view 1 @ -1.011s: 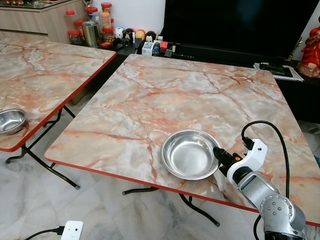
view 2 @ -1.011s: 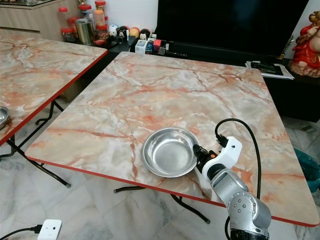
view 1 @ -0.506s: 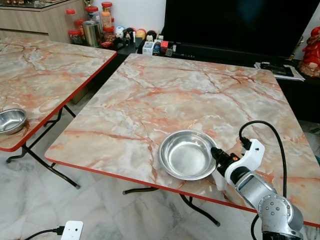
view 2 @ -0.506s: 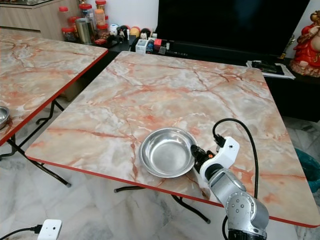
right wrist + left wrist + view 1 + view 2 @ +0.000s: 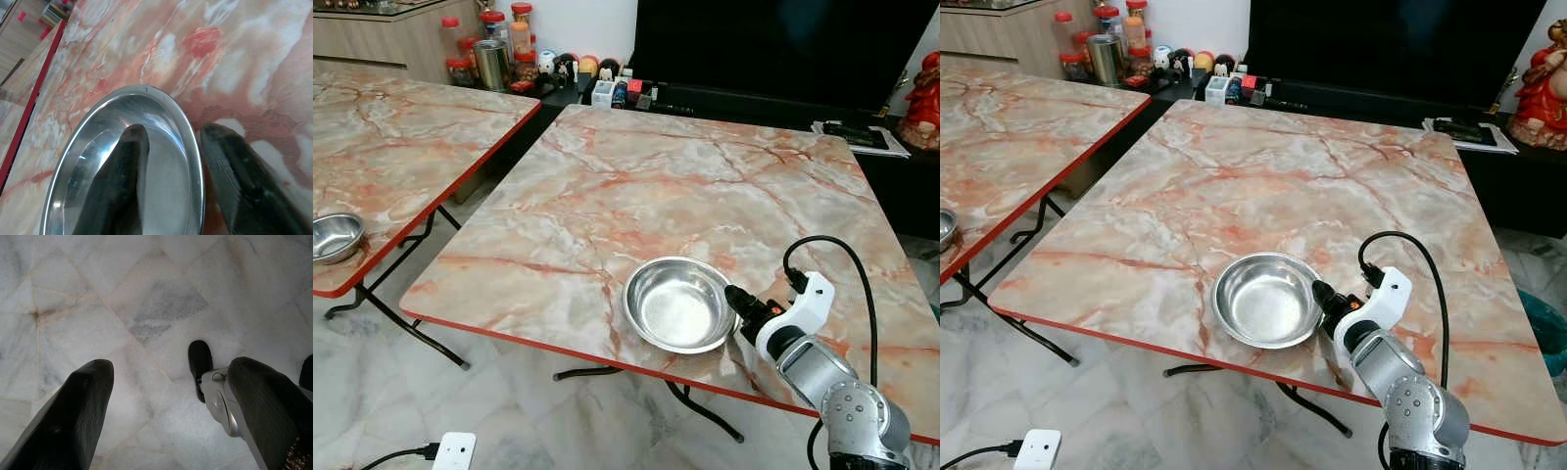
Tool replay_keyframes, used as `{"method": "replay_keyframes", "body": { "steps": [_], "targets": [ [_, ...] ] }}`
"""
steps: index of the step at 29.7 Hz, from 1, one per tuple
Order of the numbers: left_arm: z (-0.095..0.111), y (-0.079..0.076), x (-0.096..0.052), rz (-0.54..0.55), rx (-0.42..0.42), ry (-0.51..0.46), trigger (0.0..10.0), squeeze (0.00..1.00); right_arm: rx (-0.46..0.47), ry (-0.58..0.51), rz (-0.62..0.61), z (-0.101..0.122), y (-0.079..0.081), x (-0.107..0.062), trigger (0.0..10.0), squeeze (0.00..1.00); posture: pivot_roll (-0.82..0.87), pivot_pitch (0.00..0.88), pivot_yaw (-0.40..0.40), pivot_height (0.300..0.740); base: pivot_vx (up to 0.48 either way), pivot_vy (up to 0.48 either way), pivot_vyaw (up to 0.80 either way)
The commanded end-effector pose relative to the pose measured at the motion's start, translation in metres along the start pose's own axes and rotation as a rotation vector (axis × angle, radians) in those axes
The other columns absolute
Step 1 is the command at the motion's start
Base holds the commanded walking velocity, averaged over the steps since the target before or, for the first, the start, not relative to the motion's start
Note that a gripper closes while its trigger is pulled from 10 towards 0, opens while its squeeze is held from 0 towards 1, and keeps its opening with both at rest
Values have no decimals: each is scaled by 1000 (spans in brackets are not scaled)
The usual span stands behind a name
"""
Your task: Setting the table
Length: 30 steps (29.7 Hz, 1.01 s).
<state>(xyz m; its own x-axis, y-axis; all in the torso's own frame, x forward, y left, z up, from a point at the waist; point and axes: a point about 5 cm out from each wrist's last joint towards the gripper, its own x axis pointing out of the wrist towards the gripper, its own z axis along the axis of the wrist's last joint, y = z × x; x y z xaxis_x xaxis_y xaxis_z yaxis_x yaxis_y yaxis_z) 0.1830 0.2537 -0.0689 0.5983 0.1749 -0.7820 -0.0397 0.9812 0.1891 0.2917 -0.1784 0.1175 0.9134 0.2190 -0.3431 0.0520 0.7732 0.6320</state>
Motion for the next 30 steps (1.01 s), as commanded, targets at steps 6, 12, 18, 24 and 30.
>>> {"method": "replay_keyframes", "body": {
  "steps": [6, 12, 18, 24, 30],
  "targets": [
    [-3, 2, 0, -2, 10, 23, 10000, 0, -50, -16, -31, 5, -3, -2, 10000, 545, -33, 89, -51, 740, 0, 0, 0],
    [-3, 1, 0, -7, 9, 20, 10000, 0, -242, -123, -190, 24, -18, -5, 10000, 0, -34, 87, -51, 740, 0, 0, 0],
    [-2, 2, 0, -4, 6, 11, 10000, 0, -435, -351, -236, 54, -10, -10, 10000, 0, -34, 82, -48, 740, 0, 0, 0],
    [0, 2, -1, 11, -13, -17, 10000, 0, -508, -555, -151, 71, 10, -15, 10000, 0, -32, 78, -48, 740, 0, 0, 0],
    [1, 2, -1, 23, -12, -32, 10000, 0, -541, -630, -224, 80, -2, -21, 10000, 0, -32, 78, -49, 740, 0, 0, 0]
  ]
}}
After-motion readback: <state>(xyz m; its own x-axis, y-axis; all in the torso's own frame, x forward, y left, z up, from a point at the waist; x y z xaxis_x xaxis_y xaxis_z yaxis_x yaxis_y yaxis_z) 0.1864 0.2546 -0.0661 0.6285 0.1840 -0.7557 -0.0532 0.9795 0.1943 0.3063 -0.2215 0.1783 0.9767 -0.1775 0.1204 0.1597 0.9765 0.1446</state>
